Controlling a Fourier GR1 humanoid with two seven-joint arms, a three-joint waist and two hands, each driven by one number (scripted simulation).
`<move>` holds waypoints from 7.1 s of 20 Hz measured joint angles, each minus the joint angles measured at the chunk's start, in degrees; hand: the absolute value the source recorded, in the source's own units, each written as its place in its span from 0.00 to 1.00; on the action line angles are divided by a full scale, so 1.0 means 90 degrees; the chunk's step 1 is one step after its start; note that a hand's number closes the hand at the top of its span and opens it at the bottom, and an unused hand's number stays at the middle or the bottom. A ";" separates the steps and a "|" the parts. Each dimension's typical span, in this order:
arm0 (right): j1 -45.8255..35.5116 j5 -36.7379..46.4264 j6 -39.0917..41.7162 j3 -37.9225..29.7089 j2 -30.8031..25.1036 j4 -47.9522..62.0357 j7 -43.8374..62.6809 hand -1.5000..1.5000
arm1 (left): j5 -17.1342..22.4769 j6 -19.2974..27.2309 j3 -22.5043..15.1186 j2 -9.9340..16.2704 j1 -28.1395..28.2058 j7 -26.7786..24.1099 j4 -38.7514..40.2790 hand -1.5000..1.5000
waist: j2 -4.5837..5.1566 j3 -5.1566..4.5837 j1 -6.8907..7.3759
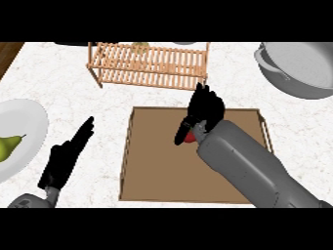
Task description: Pick the tomato from the tray and place it in the tiered shelf
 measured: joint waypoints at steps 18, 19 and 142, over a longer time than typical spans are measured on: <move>-0.0353 0.0806 0.0393 -0.0341 0.0768 0.1635 0.0001 0.00 | -0.0076 -0.0133 0.0240 -0.0073 0.0127 -0.0094 0.0053 0.50 | -0.0010 0.0012 -0.0077; -0.0320 0.0828 0.0418 -0.0358 0.0772 0.1605 0.0001 0.00 | -0.0063 -0.0156 0.0266 -0.0059 0.0194 -0.0128 0.0028 0.50 | -0.0016 0.0012 -0.0092; -0.2165 0.2077 -0.5324 -0.7105 0.0629 0.1621 -0.4522 0.00 | -0.1048 -0.0712 0.1330 -0.0771 0.0584 0.0307 -0.0222 0.50 | -0.0139 0.0020 -0.0420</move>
